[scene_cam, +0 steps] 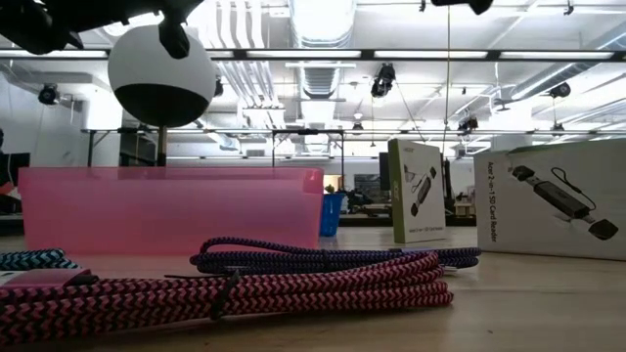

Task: Pick and place items into bin
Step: Put the bottom card reader box into the black bin

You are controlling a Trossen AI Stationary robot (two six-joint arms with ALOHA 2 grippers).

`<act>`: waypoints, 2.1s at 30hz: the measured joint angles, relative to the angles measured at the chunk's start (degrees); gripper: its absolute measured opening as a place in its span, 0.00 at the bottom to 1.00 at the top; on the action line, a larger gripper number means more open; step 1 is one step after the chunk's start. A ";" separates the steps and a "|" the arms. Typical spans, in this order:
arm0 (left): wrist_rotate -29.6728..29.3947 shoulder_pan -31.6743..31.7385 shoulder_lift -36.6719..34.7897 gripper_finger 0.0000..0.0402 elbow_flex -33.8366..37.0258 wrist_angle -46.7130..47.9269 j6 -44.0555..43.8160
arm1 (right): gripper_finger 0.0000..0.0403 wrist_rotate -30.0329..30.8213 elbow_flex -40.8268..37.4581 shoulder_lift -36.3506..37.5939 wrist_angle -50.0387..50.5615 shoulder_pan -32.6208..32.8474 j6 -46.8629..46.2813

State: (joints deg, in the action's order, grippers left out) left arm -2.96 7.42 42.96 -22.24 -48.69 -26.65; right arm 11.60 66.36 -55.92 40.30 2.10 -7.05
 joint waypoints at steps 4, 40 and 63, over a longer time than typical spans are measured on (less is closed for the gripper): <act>-0.02 0.00 0.17 0.28 0.02 -0.32 -0.41 | 0.54 -1.45 4.63 -5.49 4.83 -0.03 -0.44; 0.38 -0.08 1.60 0.28 0.09 -0.11 -3.04 | 0.54 -23.62 12.49 -21.73 23.45 4.12 -29.40; 0.33 -0.06 2.34 0.28 0.11 -0.03 -3.13 | 0.54 -20.23 7.69 -31.95 26.94 11.31 -35.64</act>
State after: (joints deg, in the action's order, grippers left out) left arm -2.63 7.36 45.30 -22.13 -48.72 -29.78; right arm -8.63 74.05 -87.87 67.24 13.41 -42.69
